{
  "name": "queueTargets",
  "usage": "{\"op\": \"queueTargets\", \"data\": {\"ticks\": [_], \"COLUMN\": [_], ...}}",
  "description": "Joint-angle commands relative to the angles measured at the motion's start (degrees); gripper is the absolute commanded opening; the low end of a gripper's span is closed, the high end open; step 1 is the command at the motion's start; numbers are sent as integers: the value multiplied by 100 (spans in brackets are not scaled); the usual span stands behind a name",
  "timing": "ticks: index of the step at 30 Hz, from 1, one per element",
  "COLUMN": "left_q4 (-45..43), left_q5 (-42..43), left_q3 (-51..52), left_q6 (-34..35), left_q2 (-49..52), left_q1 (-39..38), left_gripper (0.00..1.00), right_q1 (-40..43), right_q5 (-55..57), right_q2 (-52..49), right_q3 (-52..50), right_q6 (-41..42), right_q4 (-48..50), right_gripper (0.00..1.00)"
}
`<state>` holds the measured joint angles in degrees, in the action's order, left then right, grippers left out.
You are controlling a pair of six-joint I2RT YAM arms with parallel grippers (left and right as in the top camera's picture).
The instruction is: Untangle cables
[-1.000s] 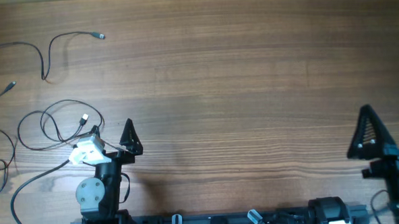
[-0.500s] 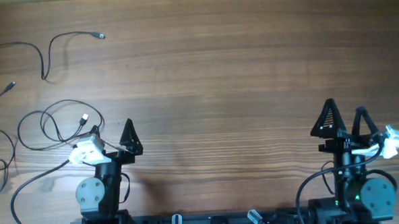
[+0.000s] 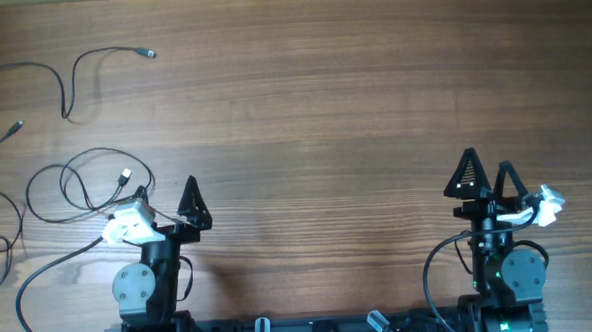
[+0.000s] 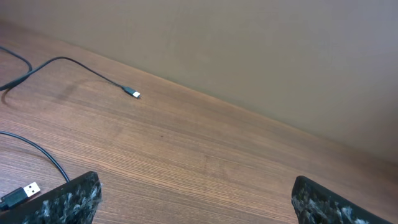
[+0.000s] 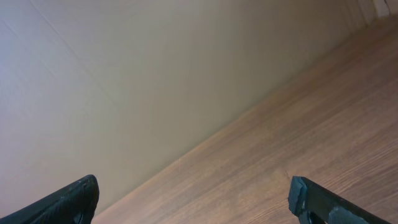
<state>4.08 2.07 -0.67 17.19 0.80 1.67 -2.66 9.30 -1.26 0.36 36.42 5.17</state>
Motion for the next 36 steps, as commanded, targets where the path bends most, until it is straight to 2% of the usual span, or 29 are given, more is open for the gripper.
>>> {"op": "queueTargets", "data": {"ticks": [1, 4, 8, 19, 23, 36], "left_q4": [17, 15, 15, 15, 15, 15], "left_q5": [90, 90, 90, 90, 90, 90], "left_q3": [35, 35, 35, 35, 35, 35], "left_q6": [-94, -92, -94, -92, -94, -92], "left_q2": [-48, -48, -48, -48, -48, -48], "left_q1": [37, 37, 37, 37, 37, 37], "left_gripper": [100, 100, 100, 100, 100, 100], "right_q1": [28, 28, 28, 33, 33, 33], "right_q5": [28, -201, -682, -682, -680, -682], "right_q2": [107, 107, 90, -415, -415, -444], "right_q3": [-9, -9, -9, -7, -7, -7], "right_q6": [-227, -881, -1722, -1657, -1220, -1226], "right_q4": [7, -391, -459, -433, -201, -452], "right_gripper": [100, 100, 100, 100, 100, 100]}}
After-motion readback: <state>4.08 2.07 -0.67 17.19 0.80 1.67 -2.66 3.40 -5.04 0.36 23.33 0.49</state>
